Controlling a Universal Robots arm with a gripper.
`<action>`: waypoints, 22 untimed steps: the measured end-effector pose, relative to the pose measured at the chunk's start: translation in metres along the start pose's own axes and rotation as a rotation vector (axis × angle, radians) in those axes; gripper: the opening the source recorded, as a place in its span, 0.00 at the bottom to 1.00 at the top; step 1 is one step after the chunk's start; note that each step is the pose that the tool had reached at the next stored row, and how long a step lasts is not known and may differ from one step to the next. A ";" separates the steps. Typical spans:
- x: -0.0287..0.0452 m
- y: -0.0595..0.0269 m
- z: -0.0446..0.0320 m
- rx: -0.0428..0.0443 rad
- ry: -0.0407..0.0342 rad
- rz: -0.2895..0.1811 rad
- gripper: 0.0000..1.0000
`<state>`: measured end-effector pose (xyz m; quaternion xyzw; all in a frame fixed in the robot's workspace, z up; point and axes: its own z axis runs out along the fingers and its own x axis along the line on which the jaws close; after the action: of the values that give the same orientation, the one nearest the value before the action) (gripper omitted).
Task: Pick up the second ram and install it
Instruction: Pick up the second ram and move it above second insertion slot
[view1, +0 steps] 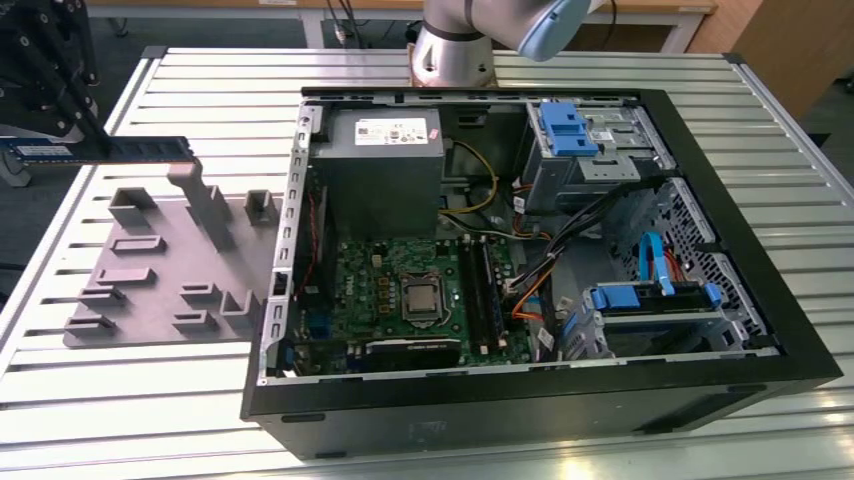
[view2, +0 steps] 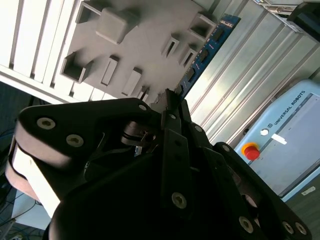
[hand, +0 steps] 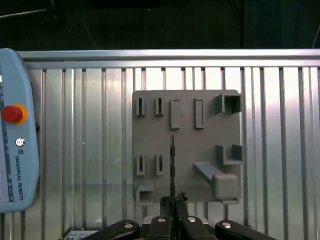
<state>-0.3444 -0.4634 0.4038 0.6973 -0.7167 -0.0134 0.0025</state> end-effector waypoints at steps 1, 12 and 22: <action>0.0000 -0.0003 0.0000 -0.0001 0.0000 0.000 0.14; -0.0002 -0.0064 -0.0002 0.0000 0.0000 0.000 0.14; -0.0003 -0.0111 -0.0003 -0.0001 0.0001 0.000 0.14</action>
<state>-0.3332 -0.4634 0.4039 0.6973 -0.7166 -0.0134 0.0025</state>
